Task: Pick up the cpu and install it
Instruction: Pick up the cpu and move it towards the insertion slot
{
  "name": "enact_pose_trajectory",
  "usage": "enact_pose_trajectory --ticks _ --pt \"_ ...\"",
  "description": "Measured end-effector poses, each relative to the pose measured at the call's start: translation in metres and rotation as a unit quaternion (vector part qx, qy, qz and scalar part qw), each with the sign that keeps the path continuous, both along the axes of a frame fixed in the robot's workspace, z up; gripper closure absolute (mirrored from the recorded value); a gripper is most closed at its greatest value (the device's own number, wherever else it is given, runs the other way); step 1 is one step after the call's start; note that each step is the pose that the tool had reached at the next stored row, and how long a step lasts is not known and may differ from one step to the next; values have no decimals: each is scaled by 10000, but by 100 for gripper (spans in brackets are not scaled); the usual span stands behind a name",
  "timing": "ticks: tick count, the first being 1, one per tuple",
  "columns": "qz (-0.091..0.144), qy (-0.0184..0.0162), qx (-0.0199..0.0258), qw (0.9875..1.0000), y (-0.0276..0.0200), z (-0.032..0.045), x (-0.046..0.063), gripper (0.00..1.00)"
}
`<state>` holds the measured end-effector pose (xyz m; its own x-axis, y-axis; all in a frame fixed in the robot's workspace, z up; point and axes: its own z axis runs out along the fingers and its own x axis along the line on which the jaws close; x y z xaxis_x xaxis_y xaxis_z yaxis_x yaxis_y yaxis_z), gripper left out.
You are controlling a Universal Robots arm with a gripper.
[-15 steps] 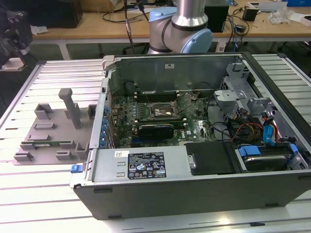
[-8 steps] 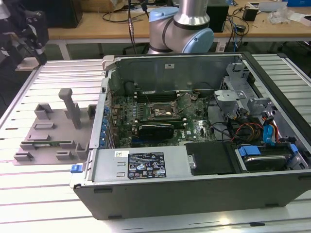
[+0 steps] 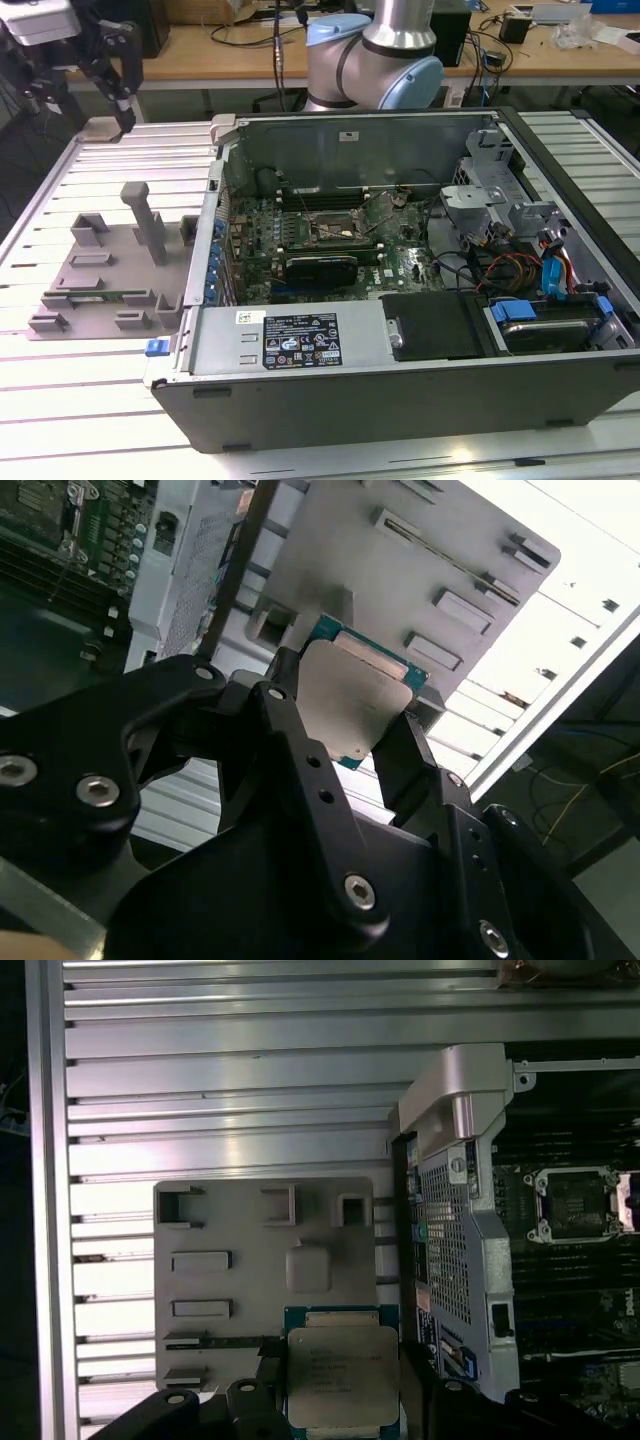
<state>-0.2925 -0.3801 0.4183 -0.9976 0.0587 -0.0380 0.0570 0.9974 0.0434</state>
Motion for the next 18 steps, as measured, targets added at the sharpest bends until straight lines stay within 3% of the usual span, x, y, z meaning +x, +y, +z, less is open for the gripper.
enact_pose_trajectory --ticks 3,7,9,18 --pt "0 0 0 10000 0 0 136 46" --pt "0 0 0 10000 0 0 394 46" --pt "0 0 0 10000 0 0 462 46" --pt "0 0 0 10000 0 0 1065 46"
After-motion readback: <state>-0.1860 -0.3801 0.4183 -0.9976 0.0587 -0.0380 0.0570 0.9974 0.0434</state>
